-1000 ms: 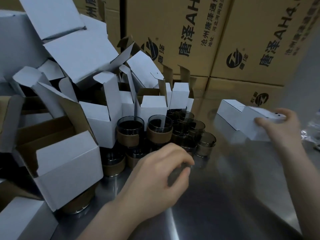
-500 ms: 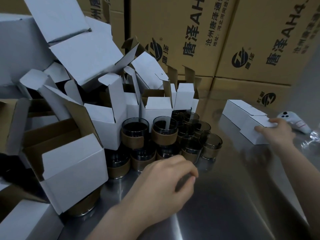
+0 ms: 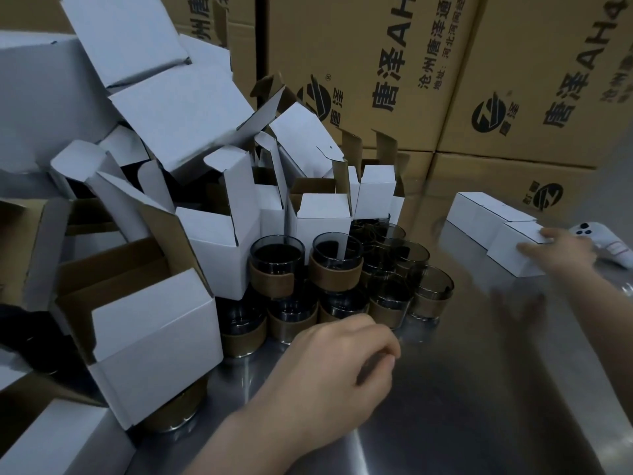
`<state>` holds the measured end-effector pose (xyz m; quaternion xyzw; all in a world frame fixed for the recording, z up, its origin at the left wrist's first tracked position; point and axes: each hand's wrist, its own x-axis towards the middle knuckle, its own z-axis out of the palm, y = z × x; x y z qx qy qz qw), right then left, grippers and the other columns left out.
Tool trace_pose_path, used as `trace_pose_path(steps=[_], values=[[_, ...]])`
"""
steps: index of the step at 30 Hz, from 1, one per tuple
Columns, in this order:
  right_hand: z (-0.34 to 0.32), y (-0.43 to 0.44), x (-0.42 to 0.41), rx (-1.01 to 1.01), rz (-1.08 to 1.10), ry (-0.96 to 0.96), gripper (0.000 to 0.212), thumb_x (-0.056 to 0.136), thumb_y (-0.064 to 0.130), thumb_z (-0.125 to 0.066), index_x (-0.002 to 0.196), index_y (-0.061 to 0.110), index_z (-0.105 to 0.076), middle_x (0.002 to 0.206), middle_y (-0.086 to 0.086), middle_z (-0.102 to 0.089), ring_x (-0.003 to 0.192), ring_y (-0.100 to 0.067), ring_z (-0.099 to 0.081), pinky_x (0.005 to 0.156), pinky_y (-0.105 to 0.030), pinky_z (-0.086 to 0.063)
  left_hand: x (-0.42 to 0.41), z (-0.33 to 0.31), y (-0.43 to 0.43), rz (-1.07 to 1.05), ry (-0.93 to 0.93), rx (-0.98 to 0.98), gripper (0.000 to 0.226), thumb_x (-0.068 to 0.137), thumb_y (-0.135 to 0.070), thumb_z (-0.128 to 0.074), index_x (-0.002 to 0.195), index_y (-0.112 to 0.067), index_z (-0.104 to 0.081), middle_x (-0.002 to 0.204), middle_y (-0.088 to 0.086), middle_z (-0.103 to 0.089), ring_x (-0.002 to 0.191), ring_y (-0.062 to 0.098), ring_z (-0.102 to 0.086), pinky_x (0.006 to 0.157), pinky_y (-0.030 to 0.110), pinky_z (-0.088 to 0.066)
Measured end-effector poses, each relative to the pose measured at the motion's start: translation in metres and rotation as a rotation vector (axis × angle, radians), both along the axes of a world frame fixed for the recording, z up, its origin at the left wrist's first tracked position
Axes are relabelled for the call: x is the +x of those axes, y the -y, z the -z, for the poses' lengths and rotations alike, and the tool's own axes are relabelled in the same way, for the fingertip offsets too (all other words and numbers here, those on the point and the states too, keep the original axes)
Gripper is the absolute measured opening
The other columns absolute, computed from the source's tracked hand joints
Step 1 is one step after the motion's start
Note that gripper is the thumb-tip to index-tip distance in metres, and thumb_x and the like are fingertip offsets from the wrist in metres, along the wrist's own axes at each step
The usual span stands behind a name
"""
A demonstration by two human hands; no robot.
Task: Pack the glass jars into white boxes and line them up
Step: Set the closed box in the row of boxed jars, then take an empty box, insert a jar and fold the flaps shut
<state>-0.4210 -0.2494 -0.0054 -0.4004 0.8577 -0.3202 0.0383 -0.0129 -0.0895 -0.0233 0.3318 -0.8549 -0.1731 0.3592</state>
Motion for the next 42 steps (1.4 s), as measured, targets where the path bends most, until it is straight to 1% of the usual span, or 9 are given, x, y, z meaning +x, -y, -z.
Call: trace_pose_path(steps=[4,8,12,17,20,23,27,32,42], values=[[-0.009,0.0,0.018,0.125,0.079,-0.084,0.057,0.087,0.034,-0.067,0.137,0.013,-0.048,0.144,-0.029,-0.033,0.138,-0.039,-0.022,0.11,-0.045,-0.022,0.001,0.001,0.002,-0.01,-0.003,0.008,0.014,0.091,-0.03,-0.052,0.094,-0.026,-0.065,0.088,-0.009,-0.057,0.081,0.011,-0.058,0.073,0.035,-0.048],[-0.027,-0.006,0.078,-0.253,-0.11,-0.165,0.054,0.086,0.016,-0.061,0.137,0.007,-0.048,0.141,-0.024,-0.039,0.13,-0.039,-0.036,0.107,-0.042,-0.031,0.001,0.002,0.003,-0.011,-0.011,0.018,0.014,0.09,-0.031,-0.051,0.093,-0.027,-0.064,0.087,-0.008,-0.057,0.079,0.012,-0.057,0.072,0.035,-0.048],[-0.053,-0.026,0.176,-0.495,-0.528,0.217,0.037,0.089,0.021,-0.061,0.126,0.022,-0.06,0.11,0.002,-0.064,0.104,-0.016,-0.06,0.092,-0.031,-0.048,0.002,0.003,0.004,-0.016,-0.02,0.017,0.013,0.089,-0.031,-0.051,0.091,-0.027,-0.063,0.086,-0.01,-0.056,0.078,0.012,-0.057,0.071,0.035,-0.049],[-0.071,-0.044,0.259,-0.305,-0.831,0.471,0.049,0.086,0.046,-0.067,0.13,0.026,-0.058,0.111,0.008,-0.064,0.1,-0.009,-0.063,0.077,-0.026,-0.057,0.005,0.004,0.007,-0.058,-0.072,0.032,0.011,0.089,-0.03,-0.053,0.091,-0.028,-0.063,0.088,-0.011,-0.058,0.08,0.01,-0.059,0.073,0.035,-0.05],[-0.07,-0.042,0.285,-0.252,-0.804,0.465,0.052,0.085,0.048,-0.068,0.125,0.016,-0.064,0.111,-0.001,-0.065,0.101,-0.013,-0.061,0.08,-0.037,-0.059,0.007,0.005,0.008,-0.076,-0.087,0.047,0.015,0.088,-0.03,-0.052,0.092,-0.027,-0.066,0.086,-0.011,-0.06,0.079,0.009,-0.06,0.072,0.035,-0.051],[-0.066,-0.04,0.302,-0.344,-0.735,0.379,0.035,0.092,0.035,-0.062,0.093,0.001,-0.071,0.072,-0.009,-0.058,0.073,-0.015,-0.054,0.073,-0.042,-0.055,0.007,0.005,0.01,-0.085,-0.094,0.05,0.016,0.087,-0.029,-0.052,0.093,-0.025,-0.067,0.086,-0.01,-0.061,0.08,0.009,-0.06,0.072,0.036,-0.051],[-0.064,-0.036,0.305,-0.408,-0.62,0.269,0.046,0.097,0.021,-0.05,0.053,0.015,-0.04,0.048,0.004,-0.036,0.054,-0.02,-0.044,0.06,-0.033,-0.044,0.007,0.004,0.01,-0.089,-0.098,0.043,0.017,0.087,-0.028,-0.052,0.093,-0.024,-0.067,0.087,-0.01,-0.061,0.081,0.01,-0.06,0.073,0.036,-0.051],[-0.062,-0.035,0.293,-0.517,-0.577,0.248,0.039,0.099,0.018,-0.045,0.064,0.002,-0.048,0.063,-0.012,-0.045,0.064,-0.031,-0.049,0.068,-0.062,-0.053,0.007,0.004,0.009,-0.09,-0.101,0.035,0.017,0.088,-0.028,-0.052,0.093,-0.024,-0.067,0.087,-0.01,-0.061,0.081,0.009,-0.06,0.072,0.034,-0.051],[-0.078,-0.056,0.252,-0.917,-0.509,0.282,0.024,0.098,0.03,-0.05,0.081,0.019,-0.063,0.068,0.005,-0.054,0.07,-0.017,-0.052,0.068,-0.055,-0.053,0.006,0.005,0.011,-0.126,-0.26,-0.087,0.015,0.091,-0.019,-0.055,0.097,-0.021,-0.068,0.087,-0.014,-0.061,0.083,0.008,-0.061,0.07,0.023,-0.05]])
